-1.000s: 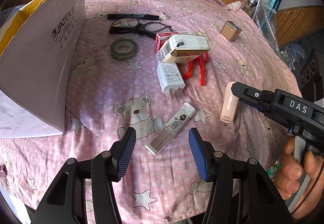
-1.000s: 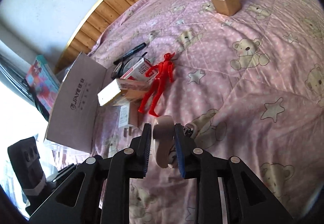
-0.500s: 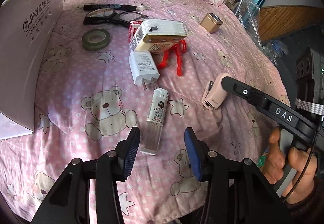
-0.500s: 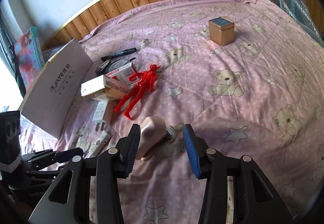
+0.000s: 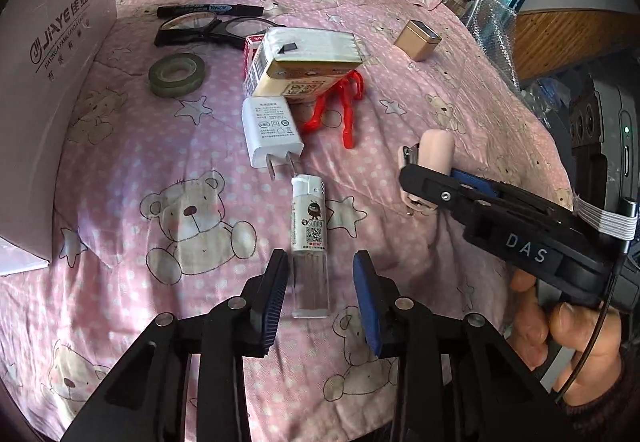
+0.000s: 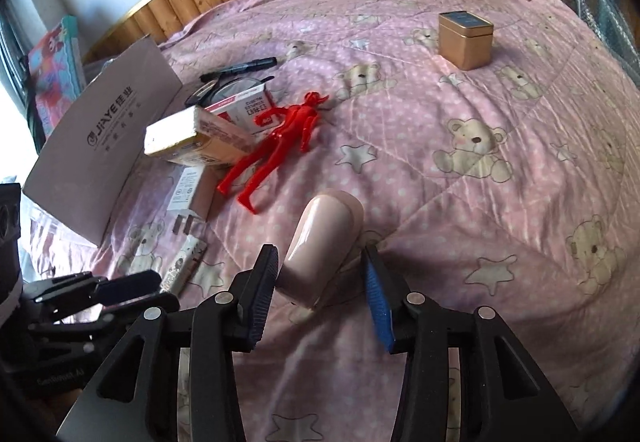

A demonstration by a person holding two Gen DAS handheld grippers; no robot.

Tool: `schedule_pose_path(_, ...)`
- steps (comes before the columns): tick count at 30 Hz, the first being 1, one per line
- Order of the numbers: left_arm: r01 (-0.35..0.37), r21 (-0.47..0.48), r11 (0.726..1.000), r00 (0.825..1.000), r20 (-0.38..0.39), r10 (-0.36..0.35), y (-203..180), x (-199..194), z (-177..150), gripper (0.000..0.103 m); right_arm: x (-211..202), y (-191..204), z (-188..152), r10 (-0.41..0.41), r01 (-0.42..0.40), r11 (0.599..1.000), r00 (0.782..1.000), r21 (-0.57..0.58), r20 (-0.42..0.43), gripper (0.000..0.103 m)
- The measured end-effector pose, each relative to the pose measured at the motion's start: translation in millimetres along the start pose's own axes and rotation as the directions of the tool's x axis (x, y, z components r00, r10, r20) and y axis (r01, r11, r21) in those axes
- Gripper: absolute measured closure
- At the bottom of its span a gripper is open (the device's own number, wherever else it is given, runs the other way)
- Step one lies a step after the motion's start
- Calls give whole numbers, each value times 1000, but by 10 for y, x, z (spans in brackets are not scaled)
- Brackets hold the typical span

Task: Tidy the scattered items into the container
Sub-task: 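Lift the pink stapler with the right tool while the left tool grasps the white cream tube, then carry the cream tube and stapler over the white box with both tools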

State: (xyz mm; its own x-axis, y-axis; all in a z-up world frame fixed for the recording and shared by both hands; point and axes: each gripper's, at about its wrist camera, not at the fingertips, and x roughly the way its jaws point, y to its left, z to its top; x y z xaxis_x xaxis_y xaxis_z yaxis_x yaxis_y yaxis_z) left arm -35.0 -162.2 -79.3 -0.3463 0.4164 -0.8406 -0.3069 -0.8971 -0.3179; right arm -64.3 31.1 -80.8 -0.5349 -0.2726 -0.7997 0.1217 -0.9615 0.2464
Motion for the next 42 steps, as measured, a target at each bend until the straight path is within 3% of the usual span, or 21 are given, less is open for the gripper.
schedule_pose_path(2, -25, 6, 1000, 999, 22, 25, -15, 12, 49, 62, -14, -19, -4, 3, -3, 999, 1000, 39, 0, 56)
schedule_pose_path(5, -36, 20, 999, 999, 30, 35, -56, 123, 70, 62, 52, 21, 0, -36, 36, 997, 999, 72, 6, 56)
schedule_pose_path(6, -54, 39, 998, 998, 42, 53, -87, 139, 69, 65, 92, 15, -4, -43, 43, 996, 999, 83, 0, 58)
schedule_pose_path(7, -78, 42, 996, 996, 48, 76, -90, 139, 70, 79, 87, 4, 4, -46, 45, 995, 999, 90, 6, 72)
schedule_pose_path(9, -80, 18, 997, 996, 43, 79, -17, 103, 76, 83, -1, -13, 23, -13, 12, 995, 1000, 103, 10, 79)
schedule_pose_path(13, -112, -47, 993, 991, 65, 115, 176, -98, 21, 83, -115, 29, -12, 45, -45, 995, 999, 88, 5, 79)
schedule_pose_path(17, -102, -72, 992, 994, 31, 105, 243, -2, -4, 77, 14, 61, -121, -5, 6, 998, 1000, 58, -12, 75)
schedule_pose_path(19, -99, -48, 994, 993, 59, 101, 190, 12, -20, 71, 20, 75, -134, -21, 21, 999, 1000, 49, 4, 77)
schedule_pose_path(22, -114, -20, 993, 991, 73, 115, 165, -11, -46, 84, -96, 84, -107, 2, -3, 999, 1000, 54, 25, 78)
schedule_pose_path(30, -90, -24, 996, 991, 100, 92, 119, -210, -70, 84, -270, 246, -151, 37, -39, 999, 998, 36, 47, 78)
schedule_pose_path(37, -184, -34, 982, 976, 109, 186, 115, -335, -96, 84, -322, 312, -280, 54, -56, 997, 998, 43, 41, 78)
schedule_pose_path(42, -203, -48, 978, 971, 122, 207, 136, -449, -114, 84, -377, 419, -325, 56, -57, 998, 997, 30, 51, 78)
